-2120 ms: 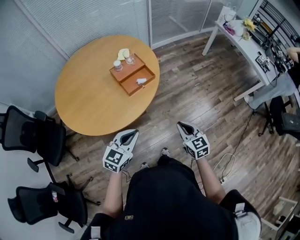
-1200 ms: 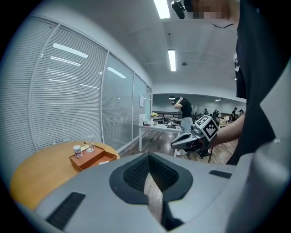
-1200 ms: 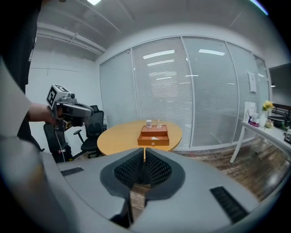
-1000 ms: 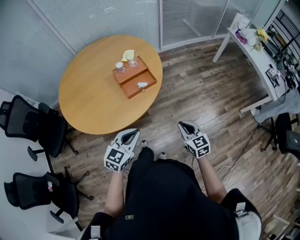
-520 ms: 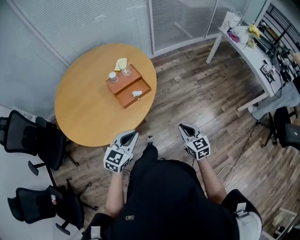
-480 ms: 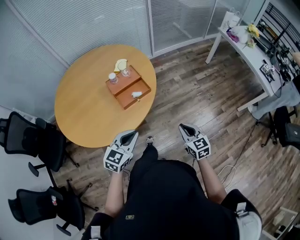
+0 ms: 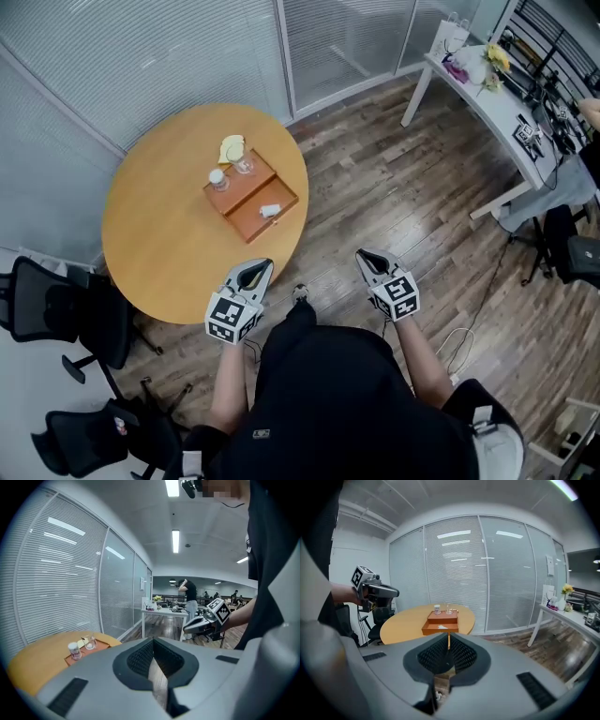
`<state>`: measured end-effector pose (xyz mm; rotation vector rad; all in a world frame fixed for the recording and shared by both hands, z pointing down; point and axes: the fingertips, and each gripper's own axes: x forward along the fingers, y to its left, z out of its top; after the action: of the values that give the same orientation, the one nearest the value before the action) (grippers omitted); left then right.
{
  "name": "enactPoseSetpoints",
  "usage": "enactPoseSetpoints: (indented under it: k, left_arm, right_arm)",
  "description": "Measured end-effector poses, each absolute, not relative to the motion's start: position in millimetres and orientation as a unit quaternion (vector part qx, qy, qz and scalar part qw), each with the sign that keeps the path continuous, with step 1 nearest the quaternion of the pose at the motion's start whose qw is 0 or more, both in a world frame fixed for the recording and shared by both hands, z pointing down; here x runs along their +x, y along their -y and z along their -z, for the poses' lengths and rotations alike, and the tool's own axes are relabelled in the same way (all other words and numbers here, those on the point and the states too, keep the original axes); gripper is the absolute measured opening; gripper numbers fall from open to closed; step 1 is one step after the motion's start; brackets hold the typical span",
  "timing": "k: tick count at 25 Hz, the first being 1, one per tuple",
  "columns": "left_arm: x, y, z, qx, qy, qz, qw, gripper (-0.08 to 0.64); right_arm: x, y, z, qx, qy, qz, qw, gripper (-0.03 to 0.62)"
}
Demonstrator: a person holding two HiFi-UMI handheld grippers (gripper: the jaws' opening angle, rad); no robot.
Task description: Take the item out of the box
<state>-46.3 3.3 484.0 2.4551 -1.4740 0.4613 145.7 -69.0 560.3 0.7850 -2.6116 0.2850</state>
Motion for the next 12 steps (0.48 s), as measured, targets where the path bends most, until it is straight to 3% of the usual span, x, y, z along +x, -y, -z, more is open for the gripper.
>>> enactPoseSetpoints:
  k: [12]
  left_arm:
    - [-92,62,-502,0.860,0.466,-0.163,0.126,0.008]
  right_arm:
    - [121,125,-574,0.325,0.914,-0.109,0.216,0.009]
